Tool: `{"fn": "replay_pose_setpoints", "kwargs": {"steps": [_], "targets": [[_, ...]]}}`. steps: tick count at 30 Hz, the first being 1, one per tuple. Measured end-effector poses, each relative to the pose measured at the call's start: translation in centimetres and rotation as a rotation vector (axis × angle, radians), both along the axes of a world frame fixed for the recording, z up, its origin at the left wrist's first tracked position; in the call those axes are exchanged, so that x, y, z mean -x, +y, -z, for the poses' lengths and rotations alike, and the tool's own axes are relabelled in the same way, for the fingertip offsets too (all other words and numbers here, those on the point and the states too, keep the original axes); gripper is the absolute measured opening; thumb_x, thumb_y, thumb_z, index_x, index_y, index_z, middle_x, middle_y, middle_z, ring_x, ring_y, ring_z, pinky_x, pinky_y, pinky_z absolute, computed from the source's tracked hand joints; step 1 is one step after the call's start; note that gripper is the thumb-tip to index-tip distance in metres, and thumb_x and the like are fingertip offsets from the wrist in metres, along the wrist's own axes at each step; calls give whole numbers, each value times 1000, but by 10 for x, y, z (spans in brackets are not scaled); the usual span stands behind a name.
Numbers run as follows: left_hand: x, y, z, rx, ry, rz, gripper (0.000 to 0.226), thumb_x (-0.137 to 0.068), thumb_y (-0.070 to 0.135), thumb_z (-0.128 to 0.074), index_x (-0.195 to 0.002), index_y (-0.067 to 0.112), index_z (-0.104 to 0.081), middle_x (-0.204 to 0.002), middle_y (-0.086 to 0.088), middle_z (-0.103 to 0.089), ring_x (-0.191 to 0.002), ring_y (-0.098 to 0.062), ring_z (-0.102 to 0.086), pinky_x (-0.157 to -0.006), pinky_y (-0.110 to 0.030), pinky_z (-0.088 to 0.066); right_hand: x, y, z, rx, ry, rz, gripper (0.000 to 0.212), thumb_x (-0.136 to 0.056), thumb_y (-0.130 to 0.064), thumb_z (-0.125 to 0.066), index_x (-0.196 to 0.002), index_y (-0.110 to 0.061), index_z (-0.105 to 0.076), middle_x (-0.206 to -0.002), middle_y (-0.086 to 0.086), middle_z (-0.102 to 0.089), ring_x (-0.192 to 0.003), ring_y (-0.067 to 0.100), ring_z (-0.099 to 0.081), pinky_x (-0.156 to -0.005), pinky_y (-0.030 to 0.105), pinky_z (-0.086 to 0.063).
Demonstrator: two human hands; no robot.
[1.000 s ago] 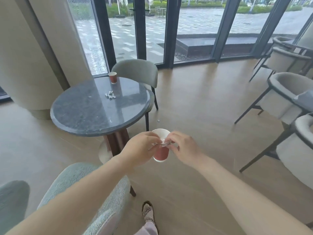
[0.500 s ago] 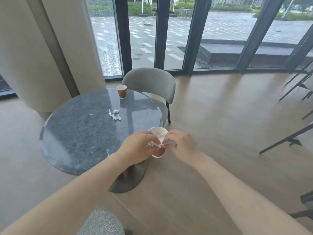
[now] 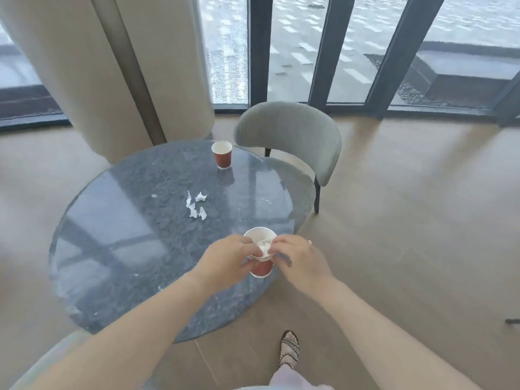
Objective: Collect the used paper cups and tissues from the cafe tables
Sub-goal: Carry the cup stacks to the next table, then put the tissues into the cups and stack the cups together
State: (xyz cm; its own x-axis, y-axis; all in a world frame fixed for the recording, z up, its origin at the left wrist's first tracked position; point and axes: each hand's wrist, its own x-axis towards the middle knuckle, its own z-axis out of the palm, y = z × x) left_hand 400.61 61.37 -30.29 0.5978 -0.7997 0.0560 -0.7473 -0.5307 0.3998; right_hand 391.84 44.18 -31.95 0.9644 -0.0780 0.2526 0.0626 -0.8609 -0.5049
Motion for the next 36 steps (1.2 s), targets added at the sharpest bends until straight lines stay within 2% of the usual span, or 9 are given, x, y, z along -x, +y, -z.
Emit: {"fn": "replay_pose_setpoints", "kwargs": {"steps": [3,5,9,12,21,26,30,33,36], "targets": [[-25,-22,9,24,-28,-57,12,-81,17,-70,-92,17,-73,-97,-1,-69,-91,-26,-63,-71,-37,-52,-41,-29,15,-12,30,-98,13,-78,-12,-68,-89,-18,-68,-101,-5,-66,-92,20,-61,-68,30,-52],[-42,-35,16,26,-23,-140,12,-78,14,-73,-89,17,-74,-104,-3,-68,-95,-27,-63,-76,-41,-52,-69,-46,24,-13,65,-163,12,-80,-11,-66,-90,-17,-67,-101,-4,-65,-92,23,-60,-67,34,-52],[-63,-43,34,7,62,-313,28,-83,20,-66,-111,22,-68,-130,-1,-54,-120,-22,-49,-93,-41,-47,-113,-68,38,-16,107,-236,10,-80,-9,-65,-89,-13,-68,-99,-1,-65,-92,24,-60,-67,31,-48],[-72,-42,45,-47,143,-369,37,-88,25,-59,-125,30,-58,-140,6,-42,-129,-15,-39,-102,-33,-39,-139,-76,48,-11,172,-262,10,-83,-11,-62,-90,-14,-67,-100,-3,-64,-94,22,-58,-68,33,-47],[-127,-55,56,-182,317,-395,53,-89,31,-55,-139,35,-37,-152,10,-19,-136,-11,-30,-104,-34,-39,-207,-82,59,41,340,-251,14,-90,-18,-53,-97,-14,-64,-108,-3,-60,-102,20,-51,-74,36,-47],[-154,-66,62,-173,310,-391,52,-90,33,-54,-139,29,-38,-148,10,-27,-129,-14,-39,-99,-34,-43,-229,-85,66,92,384,-269,17,-91,-19,-50,-103,-19,-62,-111,-7,-58,-103,18,-49,-70,33,-45],[-168,-75,61,-82,202,-494,40,-90,38,-53,-129,26,-50,-131,11,-48,-114,-15,-53,-89,-32,-47,-230,-94,66,21,365,-302,25,-87,-21,-57,-112,-23,-59,-121,-8,-50,-100,15,-52,-68,30,-46],[-191,-93,51,0,144,-547,33,-91,34,-55,-122,21,-55,-124,6,-55,-111,-19,-54,-88,-35,-46,-222,-113,61,-34,301,-249,28,-85,-25,-61,-113,-24,-58,-119,-8,-49,-93,13,-54,-64,26,-44],[-205,-131,40,6,74,-472,34,-91,34,-53,-122,20,-56,-123,4,-56,-110,-21,-55,-88,-36,-45,-215,-137,51,-76,215,-204,23,-84,-25,-63,-107,-22,-61,-114,-4,-54,-93,14,-57,-66,25,-47]]}}
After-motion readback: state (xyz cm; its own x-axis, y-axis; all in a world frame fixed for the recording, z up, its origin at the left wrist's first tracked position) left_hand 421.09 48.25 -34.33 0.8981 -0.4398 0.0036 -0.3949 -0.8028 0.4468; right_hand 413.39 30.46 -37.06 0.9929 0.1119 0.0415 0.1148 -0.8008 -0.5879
